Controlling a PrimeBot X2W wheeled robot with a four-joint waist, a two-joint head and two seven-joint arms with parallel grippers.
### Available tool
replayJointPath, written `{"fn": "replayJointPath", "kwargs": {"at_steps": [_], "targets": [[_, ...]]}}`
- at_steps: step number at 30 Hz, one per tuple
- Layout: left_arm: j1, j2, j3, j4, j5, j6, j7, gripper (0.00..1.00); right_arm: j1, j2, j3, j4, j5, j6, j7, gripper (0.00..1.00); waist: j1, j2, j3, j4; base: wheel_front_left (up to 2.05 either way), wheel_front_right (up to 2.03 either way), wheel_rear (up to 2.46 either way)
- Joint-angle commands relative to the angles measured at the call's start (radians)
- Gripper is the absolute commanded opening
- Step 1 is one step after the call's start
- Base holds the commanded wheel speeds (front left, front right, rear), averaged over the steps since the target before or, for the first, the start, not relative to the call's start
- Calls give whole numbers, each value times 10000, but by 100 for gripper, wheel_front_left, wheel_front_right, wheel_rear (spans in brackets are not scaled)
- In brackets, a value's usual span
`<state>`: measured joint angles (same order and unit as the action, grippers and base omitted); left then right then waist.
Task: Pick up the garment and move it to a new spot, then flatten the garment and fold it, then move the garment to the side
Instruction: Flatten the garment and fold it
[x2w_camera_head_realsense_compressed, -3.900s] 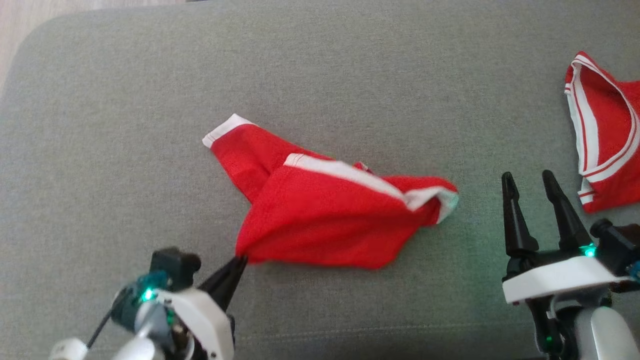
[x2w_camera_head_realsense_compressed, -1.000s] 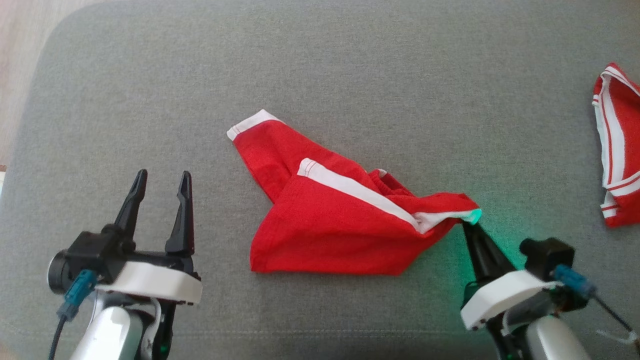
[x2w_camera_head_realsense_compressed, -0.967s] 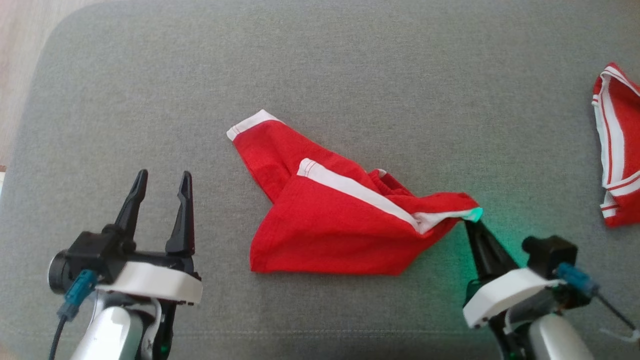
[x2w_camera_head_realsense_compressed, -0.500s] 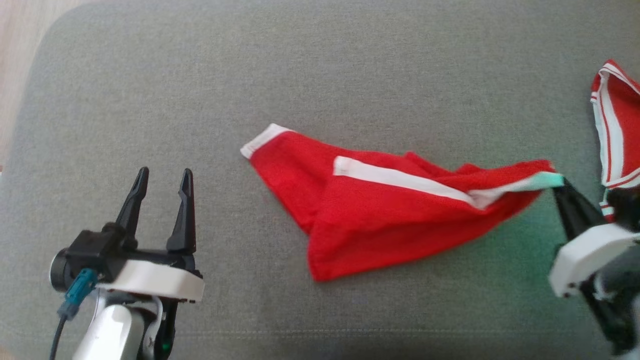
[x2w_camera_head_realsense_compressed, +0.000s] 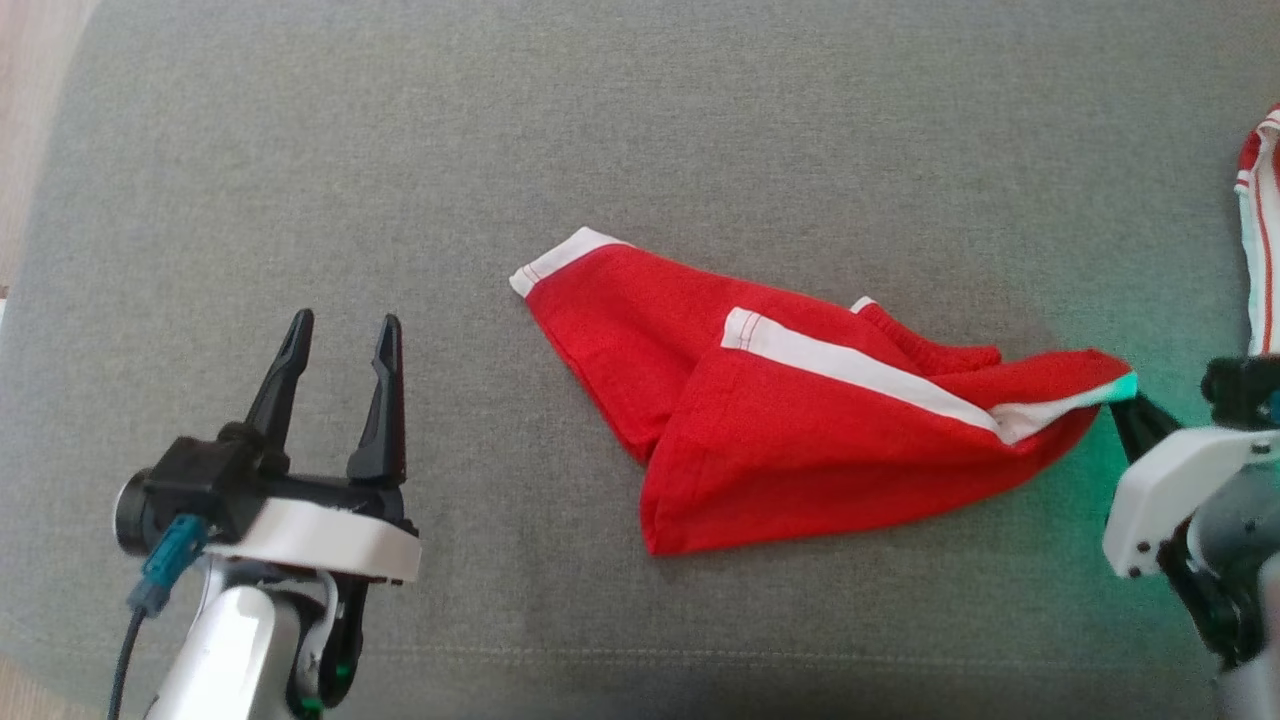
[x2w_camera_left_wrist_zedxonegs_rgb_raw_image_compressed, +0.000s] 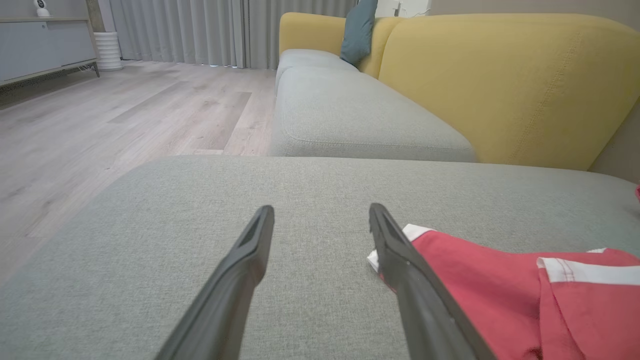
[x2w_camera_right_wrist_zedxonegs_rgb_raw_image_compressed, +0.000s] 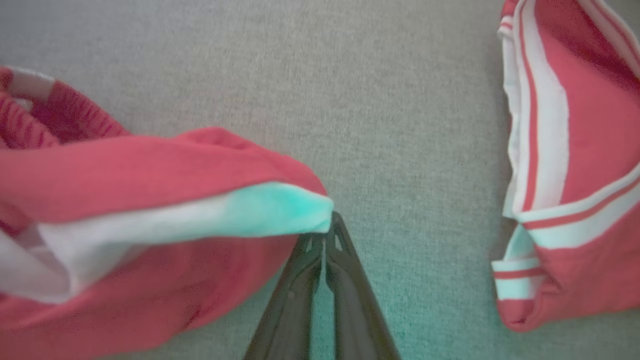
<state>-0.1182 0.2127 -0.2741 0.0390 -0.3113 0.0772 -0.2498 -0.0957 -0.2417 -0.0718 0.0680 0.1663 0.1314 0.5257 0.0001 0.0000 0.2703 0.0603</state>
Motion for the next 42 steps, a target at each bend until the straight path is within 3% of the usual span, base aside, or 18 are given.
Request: {"fn": "replayJointPath", "kwargs": {"at_steps": [1, 2, 7, 17, 25, 42], "targets": [[-394, 83, 438, -254, 101, -60, -120, 100, -277, -167, 137, -297, 49, -7, -219, 74, -1, 0, -3, 6, 0, 0, 0], [-392, 69, 451, -238, 121, -76, -120, 100, -302, -107, 89, -175, 76, -7, -389, 100, -1, 0, -9, 1, 0, 0, 0], [-282, 18, 543, -121, 199, -112, -120, 100, 24, 347, -340, -248, 189, -7, -1573, 100, -1, 0, -240, -82, 0, 0, 0], [173, -39, 747, -35, 222, -39, -120, 100, 1925, 1505, -641, -1956, 153, -7, -2791, 100, -1, 0, -854, -426, 0, 0, 0], [348, 45, 783, -138, 328, 129, -99, 100, 1517, 1636, 211, -3088, 57, -7, -4638, 100, -1, 0, -1117, -521, 0, 0, 0], [421, 238, 693, -387, 312, 229, 103, 100, 1243, 1781, 622, -2876, 38, -7, -5143, 100, -1, 0, -1079, -457, 0, 0, 0]]}}
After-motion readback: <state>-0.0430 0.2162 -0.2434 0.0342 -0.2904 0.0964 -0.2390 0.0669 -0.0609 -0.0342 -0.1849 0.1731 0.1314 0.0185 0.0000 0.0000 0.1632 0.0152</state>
